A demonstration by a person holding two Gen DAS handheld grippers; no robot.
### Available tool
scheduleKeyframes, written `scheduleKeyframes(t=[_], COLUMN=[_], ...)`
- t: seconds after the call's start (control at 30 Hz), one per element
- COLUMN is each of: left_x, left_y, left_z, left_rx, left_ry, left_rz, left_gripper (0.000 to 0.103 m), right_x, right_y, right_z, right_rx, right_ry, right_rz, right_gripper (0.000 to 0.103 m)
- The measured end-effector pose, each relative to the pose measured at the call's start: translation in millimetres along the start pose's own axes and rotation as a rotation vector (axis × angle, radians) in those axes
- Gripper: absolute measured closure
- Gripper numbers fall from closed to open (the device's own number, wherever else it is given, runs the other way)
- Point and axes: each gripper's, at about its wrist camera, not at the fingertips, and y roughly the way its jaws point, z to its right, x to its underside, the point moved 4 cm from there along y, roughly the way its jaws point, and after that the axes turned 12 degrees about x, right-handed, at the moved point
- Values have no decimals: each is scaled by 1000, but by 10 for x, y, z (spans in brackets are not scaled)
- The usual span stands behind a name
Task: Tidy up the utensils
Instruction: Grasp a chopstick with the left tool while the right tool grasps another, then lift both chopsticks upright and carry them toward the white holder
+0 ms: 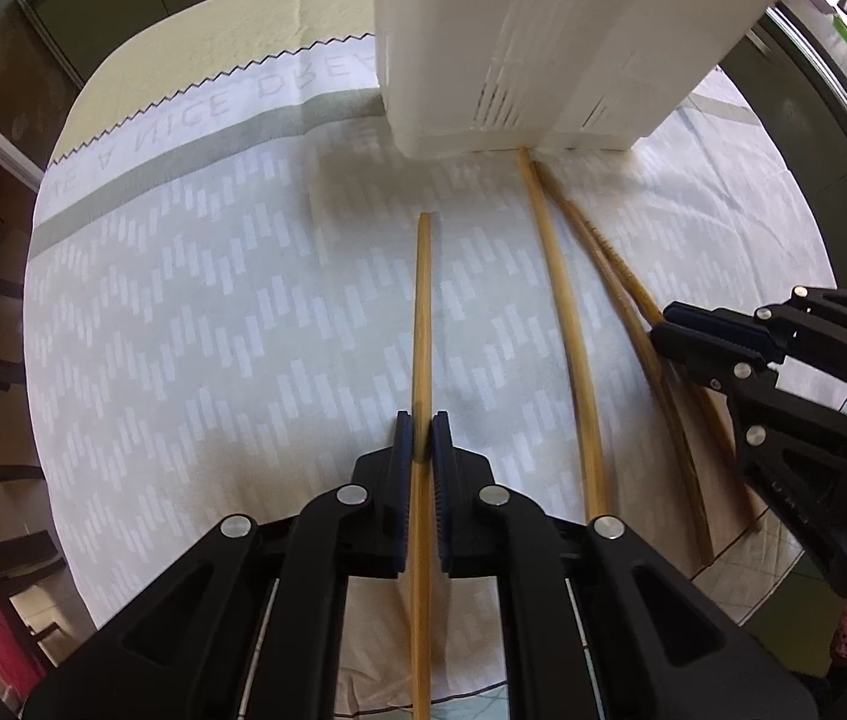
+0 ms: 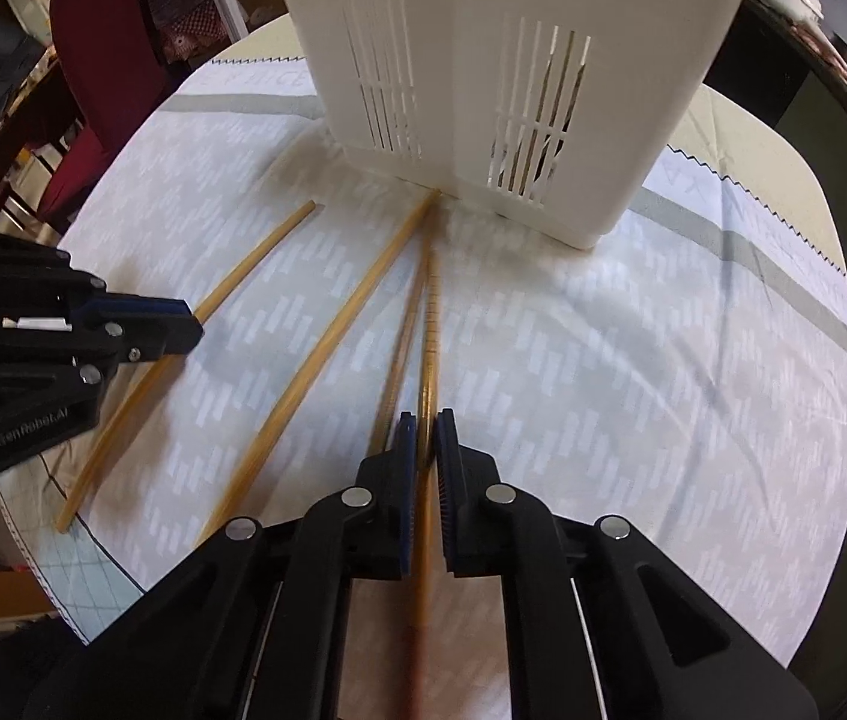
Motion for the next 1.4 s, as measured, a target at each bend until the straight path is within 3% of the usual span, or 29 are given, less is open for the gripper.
scheduleKeyframes(t=[0.13,0.4,0.67,0.9,1.4], left_x=[-23,26,249,393,466], left_y=[-61,-599,-1080,-1381,-1549], left_z=[-26,-99,-53,83,212], left_rx=[-4,20,40,54,53], left_ry=[-6,8,38,59,87], left_rz=[38,149,241,317,361], left_gripper=[97,97,97,97,97], right_x=[-23,50,198,322,436], right_y=[-89,-609,-1110,-1287,-1499], right_z=[50,252,448,608,746], right_rx=[-31,-60,-72,-66,-65], right_ry=[29,66,111,155,192], right_rz=[34,156,260,309,373], right_gripper=[96,96,96,96,96])
